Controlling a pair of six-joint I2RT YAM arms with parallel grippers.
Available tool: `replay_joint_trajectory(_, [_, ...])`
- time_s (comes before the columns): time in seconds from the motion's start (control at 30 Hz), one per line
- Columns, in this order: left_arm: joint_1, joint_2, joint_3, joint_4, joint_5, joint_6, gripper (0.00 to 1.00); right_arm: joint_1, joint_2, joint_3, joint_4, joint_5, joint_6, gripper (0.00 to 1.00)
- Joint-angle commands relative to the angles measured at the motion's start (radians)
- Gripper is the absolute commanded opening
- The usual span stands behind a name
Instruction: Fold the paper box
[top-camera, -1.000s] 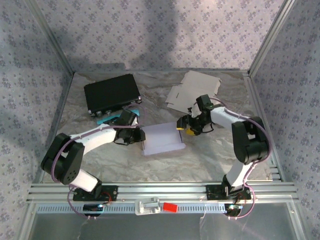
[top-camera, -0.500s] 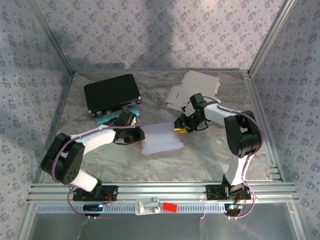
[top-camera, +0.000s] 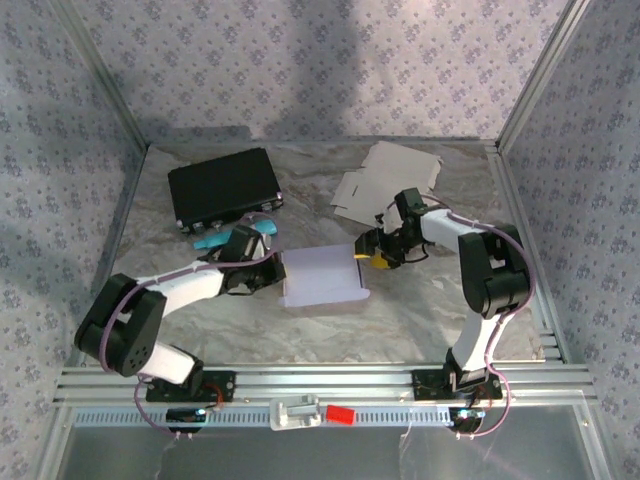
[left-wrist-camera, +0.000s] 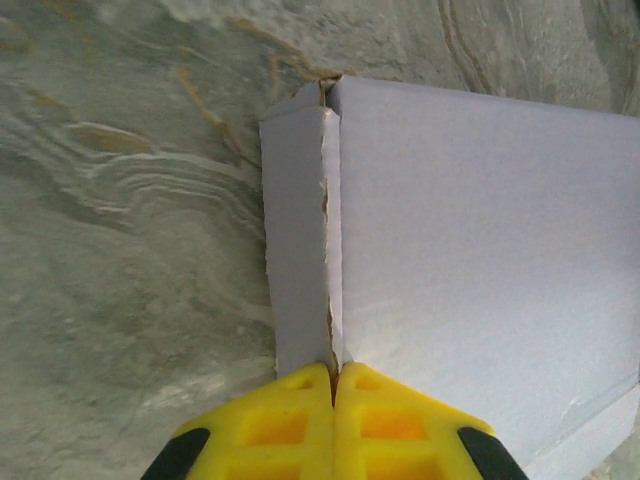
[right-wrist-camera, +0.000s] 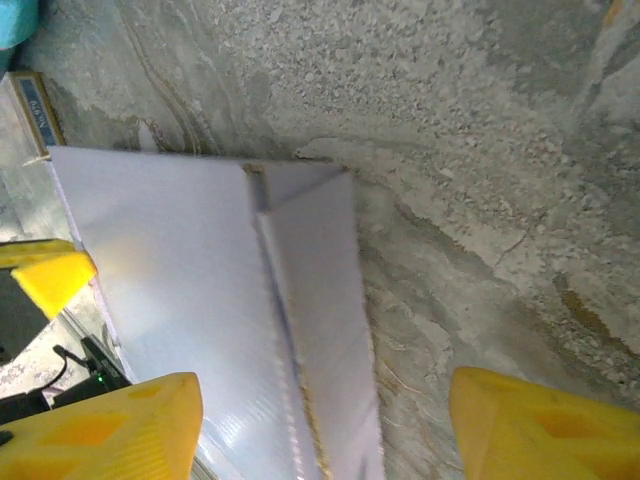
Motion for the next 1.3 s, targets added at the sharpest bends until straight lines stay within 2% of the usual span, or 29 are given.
replay_joint_trajectory(0.0, [0.046,-0.003,-0.078,-0.067,-0.035,-0.025,0.04,0.002,-0.007,-0.012,0.007,-0.090,-0.044,0.71])
replay_joint_trajectory(0.07, [0.060,-0.004,-0.088,-0.069,-0.021,-0.023,0.04,0.020,0.012,-0.010,0.054,-0.157,-0.018,0.74])
replay_joint_trajectory(0.17, [0.070,0.007,-0.101,-0.053,-0.007,-0.023,0.04,0.066,0.048,0.016,0.076,-0.154,-0.004,0.76])
replay_joint_trajectory(0.33, [0.092,0.009,-0.130,-0.019,-0.006,-0.053,0.04,0.097,0.110,0.036,0.186,-0.243,0.087,0.77])
replay_joint_trajectory(0.47, [0.105,-0.001,-0.146,-0.008,-0.002,-0.058,0.04,0.134,0.123,0.063,0.166,-0.265,0.087,0.76])
replay_joint_trajectory(0.53, [0.107,-0.006,-0.150,-0.004,0.003,-0.058,0.05,0.145,0.110,0.045,0.235,-0.278,0.160,0.73])
replay_joint_trajectory(0.6, [0.107,-0.015,-0.147,0.004,0.009,-0.058,0.12,0.153,0.097,0.027,0.308,-0.277,0.242,0.69])
replay_joint_trajectory(0.7, [0.107,-0.071,-0.123,-0.011,0.008,-0.068,0.30,0.160,0.077,0.005,0.393,-0.264,0.393,0.54])
replay_joint_trajectory(0.83, [0.107,-0.198,-0.025,-0.115,-0.049,-0.065,0.47,0.151,0.051,-0.023,0.427,-0.260,0.575,0.42])
replay_joint_trajectory(0.9, [0.107,-0.241,0.030,-0.156,-0.070,-0.053,0.50,0.144,0.030,-0.027,0.399,-0.256,0.636,0.39])
replay_joint_trajectory(1.0, [0.106,-0.275,0.096,-0.188,-0.075,-0.022,0.54,0.126,0.008,-0.021,0.287,-0.246,0.720,0.29])
replay_joint_trajectory(1.13, [0.046,-0.303,0.176,-0.248,-0.086,0.153,0.54,0.092,-0.040,-0.005,0.155,-0.248,0.829,0.33])
replay_joint_trajectory(1.2, [-0.041,-0.324,0.208,-0.262,-0.095,0.330,0.53,0.068,-0.063,0.014,0.057,-0.252,0.846,0.34])
replay_joint_trajectory(1.27, [-0.165,-0.343,0.247,-0.297,-0.141,0.525,0.53,0.038,-0.087,0.015,-0.025,-0.270,0.876,0.34])
